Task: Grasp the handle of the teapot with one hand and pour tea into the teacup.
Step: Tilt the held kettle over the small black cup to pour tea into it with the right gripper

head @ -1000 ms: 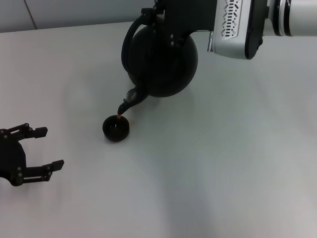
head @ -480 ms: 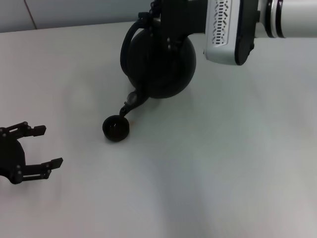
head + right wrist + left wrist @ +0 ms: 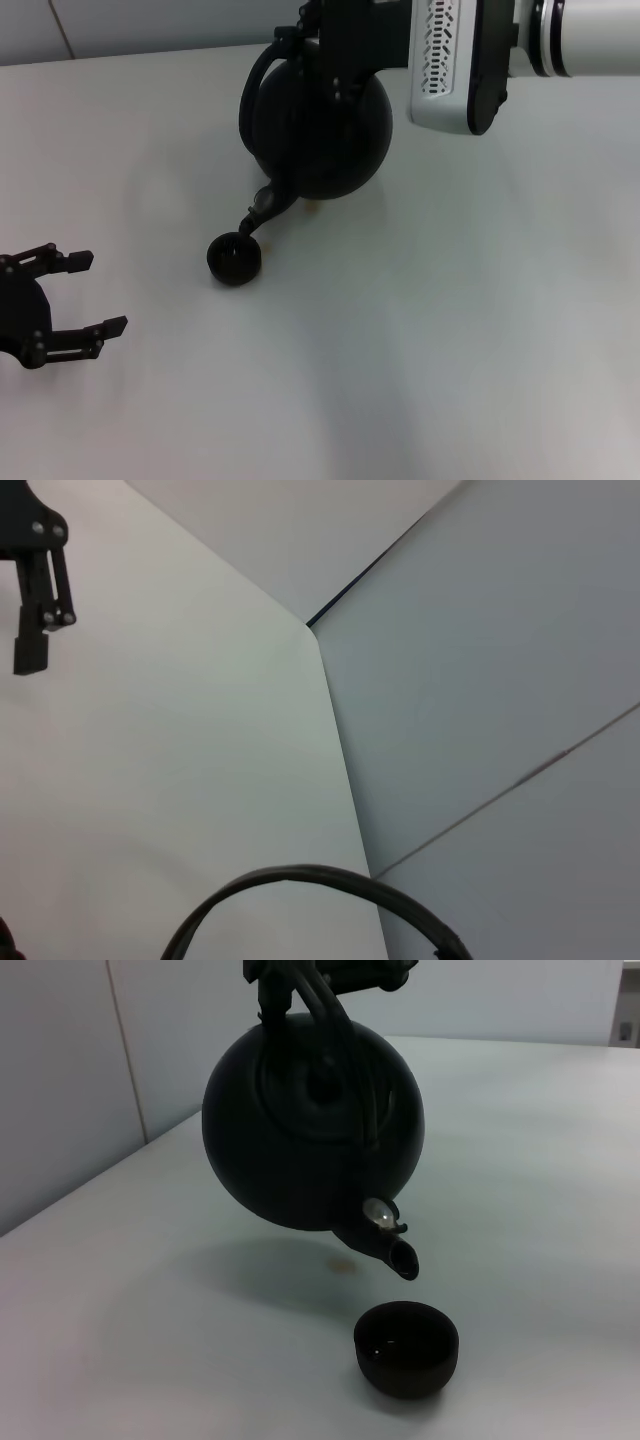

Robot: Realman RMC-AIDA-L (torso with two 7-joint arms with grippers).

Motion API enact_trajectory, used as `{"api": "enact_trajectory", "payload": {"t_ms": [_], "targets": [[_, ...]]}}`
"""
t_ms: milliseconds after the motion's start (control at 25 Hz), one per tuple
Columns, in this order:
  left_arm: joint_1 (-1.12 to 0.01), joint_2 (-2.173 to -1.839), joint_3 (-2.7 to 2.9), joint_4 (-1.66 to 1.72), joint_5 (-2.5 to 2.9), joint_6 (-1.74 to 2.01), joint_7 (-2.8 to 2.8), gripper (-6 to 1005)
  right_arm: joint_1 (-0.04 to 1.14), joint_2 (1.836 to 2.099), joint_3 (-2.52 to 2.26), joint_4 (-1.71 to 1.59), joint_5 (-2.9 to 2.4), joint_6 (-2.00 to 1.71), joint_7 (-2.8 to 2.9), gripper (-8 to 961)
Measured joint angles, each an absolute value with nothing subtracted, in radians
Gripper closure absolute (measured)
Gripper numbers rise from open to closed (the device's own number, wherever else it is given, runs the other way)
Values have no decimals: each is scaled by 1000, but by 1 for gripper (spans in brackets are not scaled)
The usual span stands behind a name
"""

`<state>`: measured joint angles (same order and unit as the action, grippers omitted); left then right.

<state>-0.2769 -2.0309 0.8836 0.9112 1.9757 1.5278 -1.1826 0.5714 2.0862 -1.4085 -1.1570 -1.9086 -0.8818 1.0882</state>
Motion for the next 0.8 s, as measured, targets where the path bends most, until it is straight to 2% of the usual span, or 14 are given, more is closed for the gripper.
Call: {"api": "enact_trajectory", "payload": {"t_ms": [400, 800], "targets": [[-277, -2031, 884, 911, 1976, 1528, -1183, 128, 557, 2087, -1404, -1152, -1873, -880, 1097, 857], [-275, -2035, 884, 911, 1976, 1529, -1181, 128, 450, 2091, -1382, -1128, -1711, -849, 1096, 856]]}}
